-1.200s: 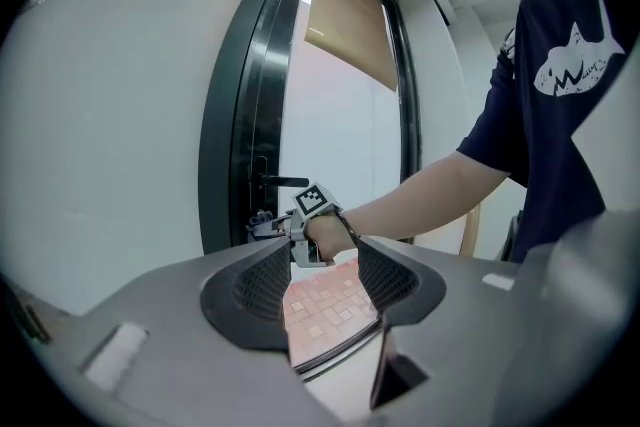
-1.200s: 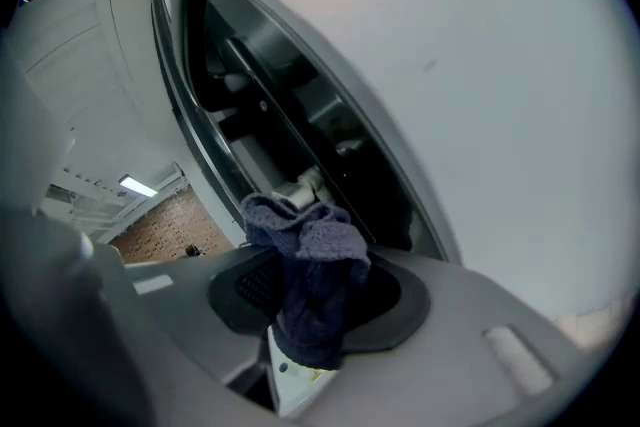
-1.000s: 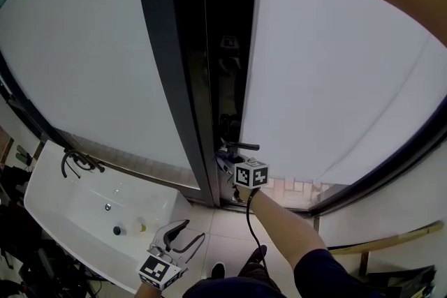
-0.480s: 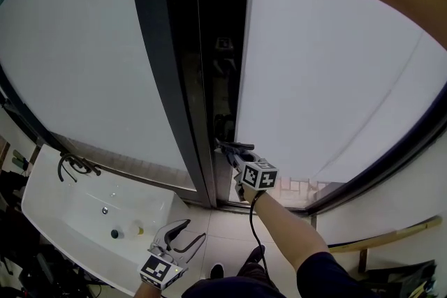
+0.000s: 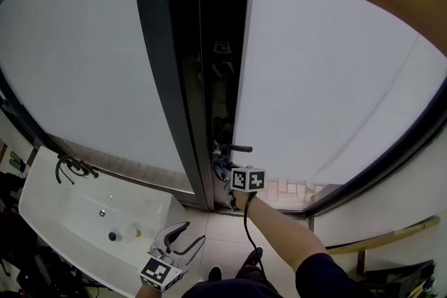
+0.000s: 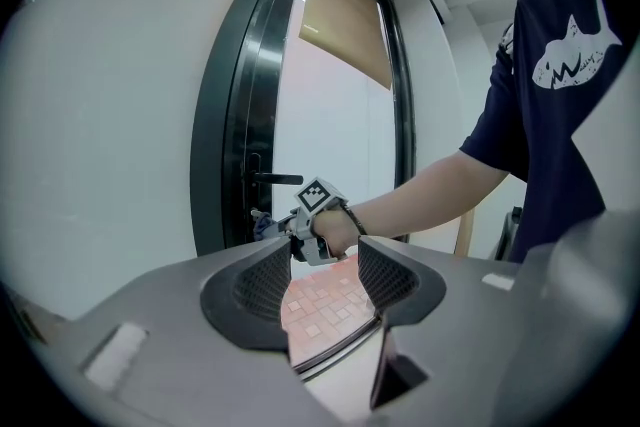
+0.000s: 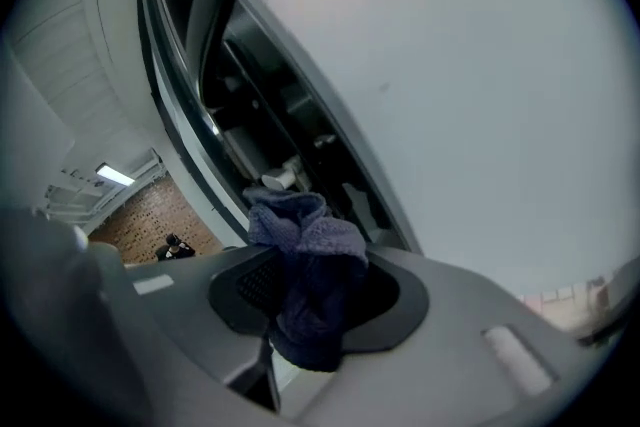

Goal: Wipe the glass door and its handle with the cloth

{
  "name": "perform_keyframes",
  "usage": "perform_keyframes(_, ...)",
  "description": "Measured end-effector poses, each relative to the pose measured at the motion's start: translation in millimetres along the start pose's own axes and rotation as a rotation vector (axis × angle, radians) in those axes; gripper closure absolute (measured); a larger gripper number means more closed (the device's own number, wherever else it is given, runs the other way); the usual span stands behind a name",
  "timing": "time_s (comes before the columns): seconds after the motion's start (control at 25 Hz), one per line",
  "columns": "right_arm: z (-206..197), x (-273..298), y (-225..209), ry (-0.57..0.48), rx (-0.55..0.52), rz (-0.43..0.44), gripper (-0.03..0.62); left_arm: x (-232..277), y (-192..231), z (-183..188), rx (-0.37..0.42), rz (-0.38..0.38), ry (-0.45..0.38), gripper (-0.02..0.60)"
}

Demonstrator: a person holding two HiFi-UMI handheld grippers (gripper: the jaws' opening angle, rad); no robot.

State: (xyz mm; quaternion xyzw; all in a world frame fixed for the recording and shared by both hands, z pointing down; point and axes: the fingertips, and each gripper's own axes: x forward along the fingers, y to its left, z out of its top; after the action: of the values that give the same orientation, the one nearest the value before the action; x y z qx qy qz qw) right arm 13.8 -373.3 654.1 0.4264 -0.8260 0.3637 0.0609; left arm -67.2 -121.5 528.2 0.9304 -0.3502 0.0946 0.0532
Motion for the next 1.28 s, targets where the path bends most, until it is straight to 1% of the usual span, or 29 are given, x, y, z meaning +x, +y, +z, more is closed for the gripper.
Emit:
perform_keyframes(0.08, 0.6, 16.0, 3.8, 0.029, 0.023, 0.008, 0.457, -1.0, 0.4, 0.1, 0.000, 0.005, 0.002, 0.376)
perform_keyframes(0.16, 8.2, 27.3, 4.1, 0.035, 0.055, 0.004, 0.457, -2.9, 1.9, -0.1, 0.001, 0.016, 0.002, 0.376)
perform_keyframes(0.32, 15.9, 29.9, 1.4, 0.033, 0.104, 0.003, 0.457, -5.4, 3.2, 0.6, -0.011, 0.035, 0.007, 0.376)
perform_keyframes(0.48, 22.7, 22.1, -0.8, -0.040, 0.180, 0.015, 0.457, -5.5, 4.2, -0.8, -0.005, 0.037, 0.006, 0.376)
perform_keyframes(0.72, 26.9, 9.0, -7.5, -0.089, 0.161, -0.005, 0.459, -3.7, 1.5, 1.3, 0.004, 0.022, -0.004, 0.376)
perform_keyframes(0.88, 43.6, -8.4, -19.7, -0.192, 0.206, -0.002, 0.460, -4.7, 0.5, 3.7, -0.008, 0.015, -0.002, 0.376)
perform_keyframes(1.04, 57.2, -24.1, -23.6, -0.225, 0.176, -0.017, 0.459, -3.8, 0.6, -4.3, 0.006, 0.005, 0.002, 0.376)
perform_keyframes(1.16, 62.8, -45.1, -24.9, -0.287, 0.189, -0.025, 0.459, -1.3, -5.3, 3.2, 0.015, -0.012, -0.010, 0.376)
perform_keyframes(1.2, 61.9, -52.7, -24.4, -0.297, 0.166, -0.036, 0.459, -1.0, -6.8, 3.8, 0.017, -0.017, -0.012, 0.376)
perform_keyframes(1.24, 58.8, -58.9, -23.2, -0.294, 0.110, -0.057, 0.459, -1.1, -7.6, 3.0, 0.017, -0.019, -0.011, 0.376)
perform_keyframes(1.28, 54.5, -63.0, -20.7, -0.278, 0.019, -0.085, 0.459, -1.5, -7.7, 1.2, 0.015, -0.020, -0.008, 0.376)
